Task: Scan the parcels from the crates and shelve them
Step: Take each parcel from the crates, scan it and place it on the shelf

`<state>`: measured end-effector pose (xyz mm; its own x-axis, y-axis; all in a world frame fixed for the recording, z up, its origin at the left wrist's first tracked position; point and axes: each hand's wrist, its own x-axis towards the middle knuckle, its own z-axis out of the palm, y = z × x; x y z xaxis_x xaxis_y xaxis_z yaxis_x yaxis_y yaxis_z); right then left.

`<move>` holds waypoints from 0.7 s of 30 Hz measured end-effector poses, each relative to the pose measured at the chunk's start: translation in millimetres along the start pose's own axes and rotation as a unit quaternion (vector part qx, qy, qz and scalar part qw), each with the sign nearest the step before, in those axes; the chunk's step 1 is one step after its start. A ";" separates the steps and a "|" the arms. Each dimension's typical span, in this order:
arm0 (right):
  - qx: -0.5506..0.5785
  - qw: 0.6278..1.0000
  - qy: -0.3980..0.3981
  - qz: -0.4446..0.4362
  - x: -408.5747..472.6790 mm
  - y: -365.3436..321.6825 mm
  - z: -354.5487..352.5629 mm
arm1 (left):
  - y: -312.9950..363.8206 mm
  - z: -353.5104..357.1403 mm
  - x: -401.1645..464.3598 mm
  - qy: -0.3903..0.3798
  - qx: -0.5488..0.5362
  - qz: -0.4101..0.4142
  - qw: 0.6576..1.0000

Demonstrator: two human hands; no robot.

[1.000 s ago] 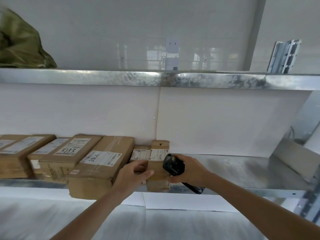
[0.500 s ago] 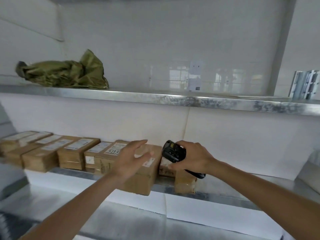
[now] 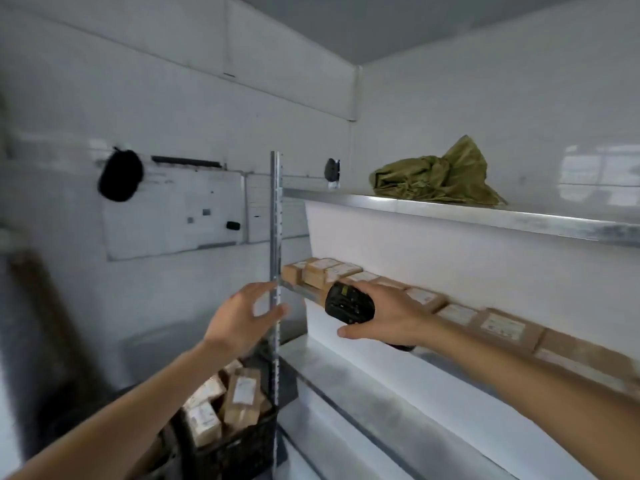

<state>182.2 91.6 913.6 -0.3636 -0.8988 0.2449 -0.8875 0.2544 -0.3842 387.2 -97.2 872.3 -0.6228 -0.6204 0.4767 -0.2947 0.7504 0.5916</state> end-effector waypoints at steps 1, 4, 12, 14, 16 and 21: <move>0.011 1.000 -0.012 -0.017 20.5 -21.6 22.1 | -27.6 -21.2 -6.0 0.006 0.025 -0.018 1.000; 0.032 0.996 -0.046 -0.064 79.8 -80.1 89.4 | -101.6 -77.3 -25.7 0.032 0.074 -0.075 0.994; 0.020 0.971 -0.176 -0.161 218.5 -197.6 246.8 | -281.4 -156.5 -50.0 0.083 0.146 -0.223 0.960; 0.017 0.967 -0.194 -0.166 255.8 -212.1 289.1 | -325.9 -161.4 -43.8 0.084 0.147 -0.248 0.954; 0.016 0.962 -0.214 -0.167 296.1 -219.9 334.6 | -371.1 -158.5 -34.2 0.085 0.139 -0.273 0.948; 0.026 0.961 -0.255 -0.108 390.7 -216.9 453.7 | -493.8 -124.6 -5.4 0.078 0.114 -0.337 0.931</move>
<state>361.1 -476.7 688.7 0.0250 -0.9899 -0.1393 -0.9066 0.0362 -0.4204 626.3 -492.8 658.6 -0.1320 -0.9805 0.1459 -0.7379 0.1955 0.6460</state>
